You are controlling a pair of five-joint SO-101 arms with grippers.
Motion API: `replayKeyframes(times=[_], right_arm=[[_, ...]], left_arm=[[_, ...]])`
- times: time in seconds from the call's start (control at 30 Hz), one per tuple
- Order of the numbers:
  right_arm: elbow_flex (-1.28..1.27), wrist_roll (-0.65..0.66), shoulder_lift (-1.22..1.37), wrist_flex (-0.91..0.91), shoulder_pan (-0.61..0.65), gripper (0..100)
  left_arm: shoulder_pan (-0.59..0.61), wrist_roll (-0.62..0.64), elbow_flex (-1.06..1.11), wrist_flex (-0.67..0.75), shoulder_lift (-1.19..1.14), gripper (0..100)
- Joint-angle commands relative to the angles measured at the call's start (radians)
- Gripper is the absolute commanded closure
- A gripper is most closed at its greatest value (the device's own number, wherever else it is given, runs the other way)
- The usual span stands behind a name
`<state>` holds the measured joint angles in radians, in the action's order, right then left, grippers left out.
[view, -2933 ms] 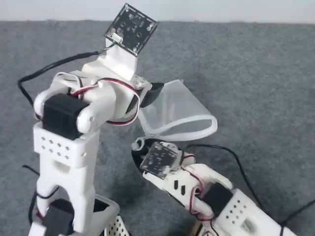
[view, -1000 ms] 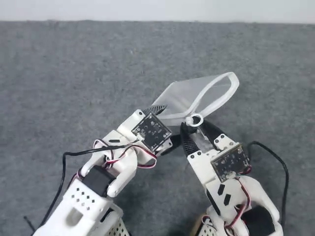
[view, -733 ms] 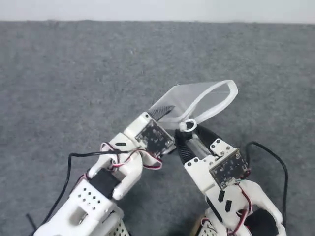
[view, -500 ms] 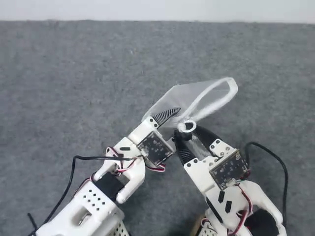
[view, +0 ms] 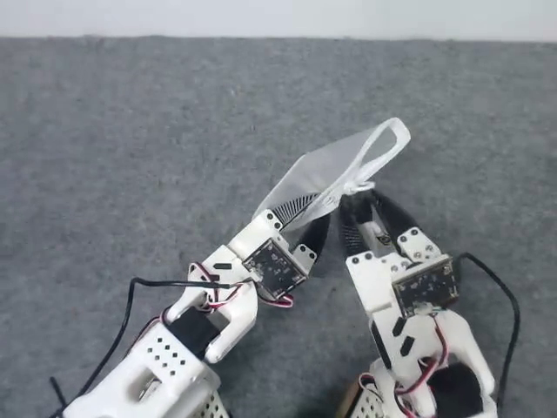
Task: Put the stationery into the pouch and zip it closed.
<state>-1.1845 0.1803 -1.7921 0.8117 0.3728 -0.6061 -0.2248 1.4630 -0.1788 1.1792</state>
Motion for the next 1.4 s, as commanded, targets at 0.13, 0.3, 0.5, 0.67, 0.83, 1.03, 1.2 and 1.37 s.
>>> replayKeyframes(times=[0.13, 0.3, 0.5, 0.67, 0.83, 1.03, 1.2, 1.37], right_arm=[[-0.054, -0.011, -0.021, -0.162, -0.050, 99.3], [-0.078, -0.011, -0.021, -0.203, -0.062, 99.3], [-0.118, -0.089, -0.021, -0.320, -0.165, 99.3], [-0.120, -0.089, -0.019, -0.332, -0.176, 99.3], [-0.121, -0.087, -0.015, -0.354, -0.176, 99.3], [-0.114, -0.087, 0.173, -0.483, -0.225, 99.3], [-0.025, -0.087, 0.372, -0.522, -0.269, 99.3], [-0.002, -0.087, 0.529, -0.645, -0.312, 99.3]], left_arm=[[0.054, 0.011, -0.016, -0.046, 0.015, 99], [0.069, 0.009, -0.027, -0.087, 0.015, 99], [0.069, 0.008, -0.044, -0.135, 0.015, 99], [0.069, -0.018, -0.044, -0.140, 0.015, 99], [0.069, -0.018, -0.044, -0.140, 0.015, 99], [0.069, -0.018, -0.044, -0.140, 0.015, 99], [0.071, -0.020, -0.044, -0.140, 0.015, 99], [0.071, -0.020, -0.044, -0.140, 0.015, 99]])
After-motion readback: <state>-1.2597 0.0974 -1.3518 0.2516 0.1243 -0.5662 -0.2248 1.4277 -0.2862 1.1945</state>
